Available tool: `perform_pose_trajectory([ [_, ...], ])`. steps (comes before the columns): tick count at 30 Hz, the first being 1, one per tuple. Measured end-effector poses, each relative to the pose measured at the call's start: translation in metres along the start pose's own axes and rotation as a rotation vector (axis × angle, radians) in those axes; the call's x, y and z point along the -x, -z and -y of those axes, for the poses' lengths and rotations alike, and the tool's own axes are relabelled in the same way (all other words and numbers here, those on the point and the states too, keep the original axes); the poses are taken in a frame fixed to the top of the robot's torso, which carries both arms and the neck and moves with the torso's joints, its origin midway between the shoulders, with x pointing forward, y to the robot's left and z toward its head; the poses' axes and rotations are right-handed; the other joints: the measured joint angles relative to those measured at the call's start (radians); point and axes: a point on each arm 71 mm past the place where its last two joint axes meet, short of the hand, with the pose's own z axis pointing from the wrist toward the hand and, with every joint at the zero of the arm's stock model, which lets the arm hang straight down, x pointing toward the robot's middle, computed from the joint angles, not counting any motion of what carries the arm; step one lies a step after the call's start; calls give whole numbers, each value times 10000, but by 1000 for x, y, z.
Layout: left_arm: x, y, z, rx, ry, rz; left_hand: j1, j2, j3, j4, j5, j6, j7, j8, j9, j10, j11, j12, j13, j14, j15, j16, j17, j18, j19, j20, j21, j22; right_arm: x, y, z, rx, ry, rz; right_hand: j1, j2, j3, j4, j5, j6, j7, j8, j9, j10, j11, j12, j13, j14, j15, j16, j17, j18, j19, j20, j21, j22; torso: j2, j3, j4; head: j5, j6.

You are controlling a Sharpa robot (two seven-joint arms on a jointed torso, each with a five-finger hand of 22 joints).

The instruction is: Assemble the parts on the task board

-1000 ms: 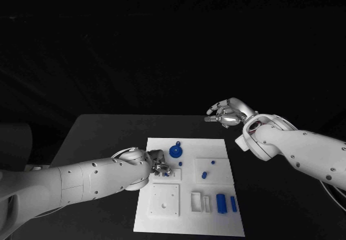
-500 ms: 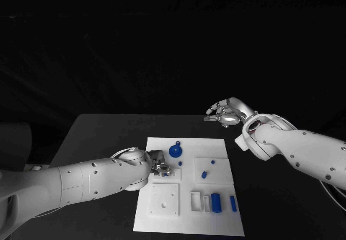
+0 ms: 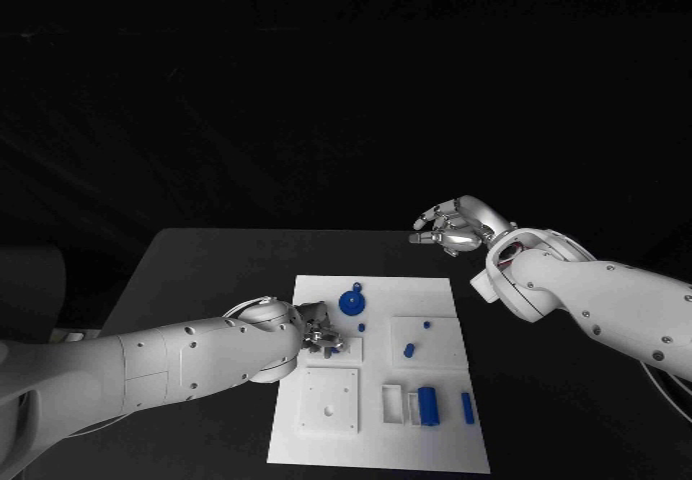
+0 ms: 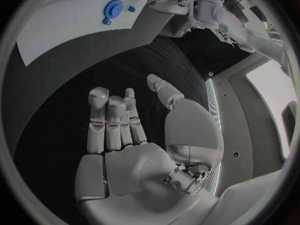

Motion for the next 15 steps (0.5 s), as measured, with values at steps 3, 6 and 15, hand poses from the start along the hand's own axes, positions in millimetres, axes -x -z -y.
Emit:
perform_pose_trajectory([
  [3, -1, 0, -1, 22, 29, -24, -266, -220, -125, 270, -18, 85, -85, 18, 2, -103, -138, 0, -13, 59, -194, 0, 0, -1, 0, 0, 0, 0, 0, 0, 0, -4, 1, -6, 0, 0, 0, 0, 0, -1, -1, 0, -1, 0, 0, 0, -9, 0, 0, 0, 0, 1, 0, 0, 0, 0, 0, 3, -1, 4, 0],
  [6, 0, -1, -1, 48, 51, -23, -433, -387, -176, 417, -15, 38, -40, 19, 21, -199, -170, 0, -26, 107, -247, 0, -1, -2, 0, 0, 0, -1, 0, 0, 0, -7, 2, -12, 0, 0, 0, 0, 0, -1, -1, 0, -1, 0, 0, 0, -8, 0, 0, 0, 0, 1, -1, 0, 0, 6, 0, 2, -1, 4, 4],
  [15, 0, -1, -1, 36, 99, -27, -640, -595, -181, 640, -16, -3, -66, 18, 43, -211, -185, 0, -48, 143, -317, 0, -2, -2, -1, 0, 0, -1, 0, 0, 1, -16, 5, -25, 0, 0, -29, 29, 0, -16, -16, 0, -2, 0, 0, 0, -8, -2, 2, 0, 0, 2, -1, 1, 0, 8, -1, -3, -1, -7, 19],
])
